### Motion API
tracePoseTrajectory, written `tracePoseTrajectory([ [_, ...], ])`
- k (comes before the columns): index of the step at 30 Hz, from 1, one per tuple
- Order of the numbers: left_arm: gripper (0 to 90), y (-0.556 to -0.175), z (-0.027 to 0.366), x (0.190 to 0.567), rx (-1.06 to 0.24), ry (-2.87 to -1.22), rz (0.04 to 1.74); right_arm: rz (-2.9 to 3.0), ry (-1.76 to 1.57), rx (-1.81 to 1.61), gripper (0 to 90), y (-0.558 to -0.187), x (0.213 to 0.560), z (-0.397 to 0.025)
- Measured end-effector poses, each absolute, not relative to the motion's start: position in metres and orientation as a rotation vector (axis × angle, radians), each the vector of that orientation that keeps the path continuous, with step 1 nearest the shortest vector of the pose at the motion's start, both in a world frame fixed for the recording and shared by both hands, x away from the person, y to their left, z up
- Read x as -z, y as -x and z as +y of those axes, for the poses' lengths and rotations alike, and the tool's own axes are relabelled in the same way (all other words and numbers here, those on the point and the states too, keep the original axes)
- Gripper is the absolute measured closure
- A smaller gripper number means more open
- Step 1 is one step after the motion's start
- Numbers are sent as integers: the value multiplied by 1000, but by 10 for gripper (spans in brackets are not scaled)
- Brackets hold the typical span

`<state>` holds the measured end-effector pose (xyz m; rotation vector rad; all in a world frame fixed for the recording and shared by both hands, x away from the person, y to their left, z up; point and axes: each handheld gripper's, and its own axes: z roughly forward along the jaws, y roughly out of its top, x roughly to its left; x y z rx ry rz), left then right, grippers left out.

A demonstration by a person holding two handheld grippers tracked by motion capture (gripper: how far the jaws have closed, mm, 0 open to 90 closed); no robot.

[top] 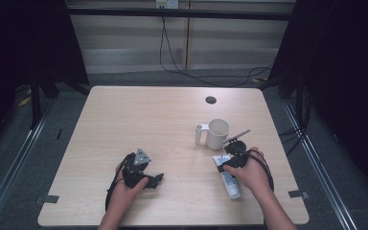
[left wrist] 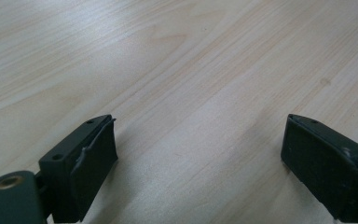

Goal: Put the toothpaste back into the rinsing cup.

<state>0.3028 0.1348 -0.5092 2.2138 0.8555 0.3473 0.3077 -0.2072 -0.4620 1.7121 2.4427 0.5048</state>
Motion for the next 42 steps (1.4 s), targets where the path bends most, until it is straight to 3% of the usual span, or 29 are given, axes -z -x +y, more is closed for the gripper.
tracePoseTrajectory([
  [10,100,-303,135,509,-347,-2214,856,2427,-1727,-480,378,-307,467,-205],
  [17,100,-303,135,509,-347,-2214,856,2449,-1712,-464,625,-307,460,-206],
  [18,100,-303,135,509,-347,-2214,856,2449,-1712,-464,625,-307,460,-206],
  [19,100,-303,135,509,-348,-2212,856,2453,-1693,-474,687,-306,458,-206],
  [21,100,-303,135,509,-348,-2214,855,2458,-1679,-484,719,-305,456,-207],
  [42,100,-303,135,509,-346,-2211,855,2407,-1600,-776,748,-294,433,-219],
])
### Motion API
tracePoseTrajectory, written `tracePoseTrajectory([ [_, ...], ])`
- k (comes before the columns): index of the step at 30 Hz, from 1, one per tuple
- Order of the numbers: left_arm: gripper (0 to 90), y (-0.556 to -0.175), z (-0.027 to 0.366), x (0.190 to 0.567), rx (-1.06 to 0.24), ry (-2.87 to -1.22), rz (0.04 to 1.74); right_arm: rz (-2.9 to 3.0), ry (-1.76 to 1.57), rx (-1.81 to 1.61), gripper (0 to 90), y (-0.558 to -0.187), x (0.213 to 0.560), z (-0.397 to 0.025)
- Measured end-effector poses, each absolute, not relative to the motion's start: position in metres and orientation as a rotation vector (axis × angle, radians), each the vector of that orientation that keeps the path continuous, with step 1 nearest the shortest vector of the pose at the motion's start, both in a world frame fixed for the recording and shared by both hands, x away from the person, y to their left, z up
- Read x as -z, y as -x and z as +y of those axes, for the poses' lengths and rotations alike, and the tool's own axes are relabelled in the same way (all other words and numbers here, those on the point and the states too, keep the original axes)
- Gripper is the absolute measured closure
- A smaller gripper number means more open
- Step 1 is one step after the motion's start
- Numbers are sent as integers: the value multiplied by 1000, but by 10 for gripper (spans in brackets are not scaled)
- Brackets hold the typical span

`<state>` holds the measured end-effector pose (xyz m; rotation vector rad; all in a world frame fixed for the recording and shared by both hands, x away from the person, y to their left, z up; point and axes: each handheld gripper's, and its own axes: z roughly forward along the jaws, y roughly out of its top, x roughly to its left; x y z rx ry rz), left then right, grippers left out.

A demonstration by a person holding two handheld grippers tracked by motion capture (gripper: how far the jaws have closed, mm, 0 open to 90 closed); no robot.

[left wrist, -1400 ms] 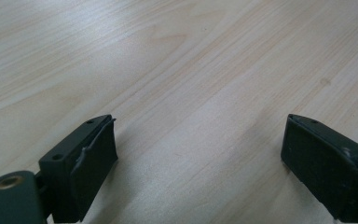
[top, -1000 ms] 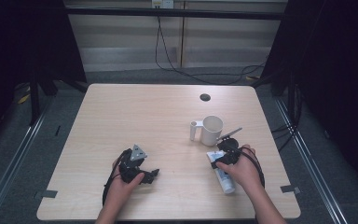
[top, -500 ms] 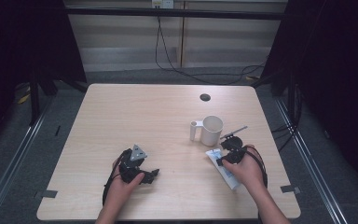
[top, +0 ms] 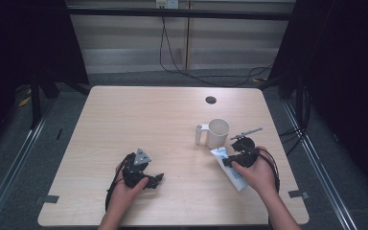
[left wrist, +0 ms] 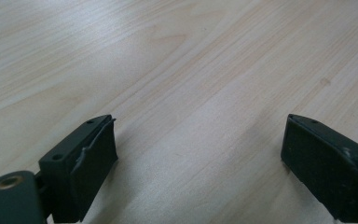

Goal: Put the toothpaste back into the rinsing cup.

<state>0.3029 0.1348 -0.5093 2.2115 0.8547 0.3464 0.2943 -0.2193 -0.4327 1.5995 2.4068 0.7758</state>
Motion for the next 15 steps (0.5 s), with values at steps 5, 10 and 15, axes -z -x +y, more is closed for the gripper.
tracePoseTrajectory([
  [5,100,-303,135,509,-347,-2213,856,2376,-1573,-861,748,-292,428,-222],
  [10,100,-303,135,509,-348,-2214,856,2345,-1548,-927,749,-289,422,-224],
  [15,100,-303,135,509,-347,-2211,854,2305,-1524,-1007,749,-288,416,-226],
])
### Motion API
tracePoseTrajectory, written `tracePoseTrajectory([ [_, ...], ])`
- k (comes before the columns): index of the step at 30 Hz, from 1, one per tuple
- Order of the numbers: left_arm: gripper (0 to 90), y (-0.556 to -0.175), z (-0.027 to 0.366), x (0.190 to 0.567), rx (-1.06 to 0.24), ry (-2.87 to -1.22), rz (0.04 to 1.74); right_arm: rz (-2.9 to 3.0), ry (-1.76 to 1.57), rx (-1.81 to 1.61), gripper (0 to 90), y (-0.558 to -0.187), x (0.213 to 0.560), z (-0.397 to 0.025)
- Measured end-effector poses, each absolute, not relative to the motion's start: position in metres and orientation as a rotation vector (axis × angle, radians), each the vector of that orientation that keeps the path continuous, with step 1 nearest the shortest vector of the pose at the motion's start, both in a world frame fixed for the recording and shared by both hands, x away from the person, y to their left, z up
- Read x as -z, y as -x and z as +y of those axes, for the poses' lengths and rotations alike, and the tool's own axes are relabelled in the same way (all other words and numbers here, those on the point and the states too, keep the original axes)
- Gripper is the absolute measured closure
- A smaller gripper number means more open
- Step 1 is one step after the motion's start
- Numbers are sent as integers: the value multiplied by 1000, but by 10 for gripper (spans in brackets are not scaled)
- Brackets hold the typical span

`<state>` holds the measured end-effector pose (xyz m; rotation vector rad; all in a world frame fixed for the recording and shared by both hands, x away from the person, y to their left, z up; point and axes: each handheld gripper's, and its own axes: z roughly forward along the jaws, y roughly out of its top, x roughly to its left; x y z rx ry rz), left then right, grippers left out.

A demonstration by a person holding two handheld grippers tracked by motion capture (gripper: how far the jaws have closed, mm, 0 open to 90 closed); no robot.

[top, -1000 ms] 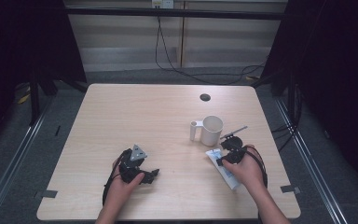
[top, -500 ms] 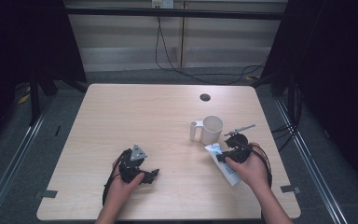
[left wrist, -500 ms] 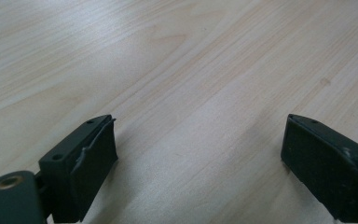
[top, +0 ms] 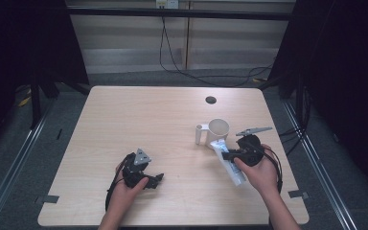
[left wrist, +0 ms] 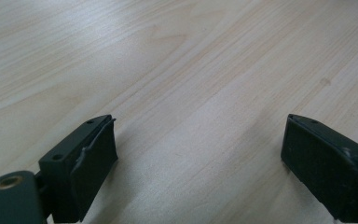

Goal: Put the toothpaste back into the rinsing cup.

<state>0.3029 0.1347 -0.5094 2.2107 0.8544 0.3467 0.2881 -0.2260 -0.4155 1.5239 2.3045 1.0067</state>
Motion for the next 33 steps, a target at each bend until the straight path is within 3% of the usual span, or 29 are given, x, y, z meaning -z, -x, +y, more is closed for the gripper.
tracePoseTrajectory([
  [33,99,-303,135,509,-348,-2213,856,1962,-1323,-1334,749,-290,379,-232],
])
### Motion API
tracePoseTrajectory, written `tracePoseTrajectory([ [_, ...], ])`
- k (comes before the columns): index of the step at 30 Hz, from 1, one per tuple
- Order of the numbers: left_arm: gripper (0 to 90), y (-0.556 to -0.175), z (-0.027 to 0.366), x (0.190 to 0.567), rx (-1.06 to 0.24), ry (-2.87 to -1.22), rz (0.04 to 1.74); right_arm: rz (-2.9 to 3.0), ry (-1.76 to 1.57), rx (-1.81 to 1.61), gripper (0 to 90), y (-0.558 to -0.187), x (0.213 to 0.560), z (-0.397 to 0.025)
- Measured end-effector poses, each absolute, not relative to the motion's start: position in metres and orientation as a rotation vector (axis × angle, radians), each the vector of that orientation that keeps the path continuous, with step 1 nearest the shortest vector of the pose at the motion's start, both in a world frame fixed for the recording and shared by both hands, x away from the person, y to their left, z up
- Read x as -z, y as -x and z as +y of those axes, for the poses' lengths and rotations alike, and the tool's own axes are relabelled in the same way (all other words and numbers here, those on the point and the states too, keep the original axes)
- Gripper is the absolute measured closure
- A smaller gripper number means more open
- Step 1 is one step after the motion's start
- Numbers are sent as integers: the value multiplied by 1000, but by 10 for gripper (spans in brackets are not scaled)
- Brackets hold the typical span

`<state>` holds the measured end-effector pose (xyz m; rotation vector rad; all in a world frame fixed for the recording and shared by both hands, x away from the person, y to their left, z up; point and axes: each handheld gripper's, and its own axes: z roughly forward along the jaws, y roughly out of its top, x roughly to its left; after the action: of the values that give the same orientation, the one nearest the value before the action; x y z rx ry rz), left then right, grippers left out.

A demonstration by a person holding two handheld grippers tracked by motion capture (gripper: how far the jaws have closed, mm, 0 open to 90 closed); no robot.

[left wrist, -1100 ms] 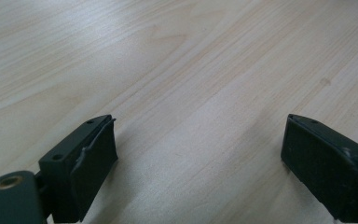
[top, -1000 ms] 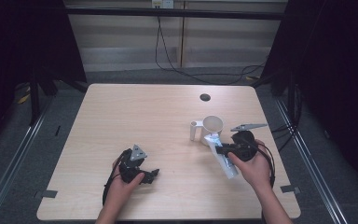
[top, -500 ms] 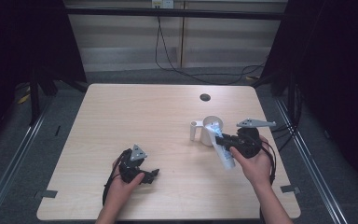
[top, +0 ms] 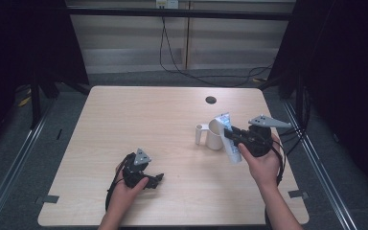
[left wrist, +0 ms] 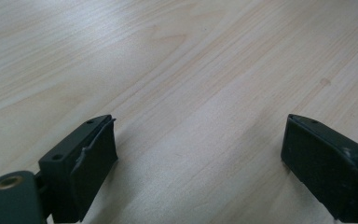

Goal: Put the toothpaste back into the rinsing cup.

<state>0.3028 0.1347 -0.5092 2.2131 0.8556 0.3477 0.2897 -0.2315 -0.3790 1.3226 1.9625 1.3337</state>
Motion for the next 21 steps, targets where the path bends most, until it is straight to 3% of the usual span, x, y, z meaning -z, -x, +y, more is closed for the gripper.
tracePoseTrajectory([
  [21,99,-303,135,509,-346,-2212,855,1888,-1276,-1343,749,-309,368,-226],
])
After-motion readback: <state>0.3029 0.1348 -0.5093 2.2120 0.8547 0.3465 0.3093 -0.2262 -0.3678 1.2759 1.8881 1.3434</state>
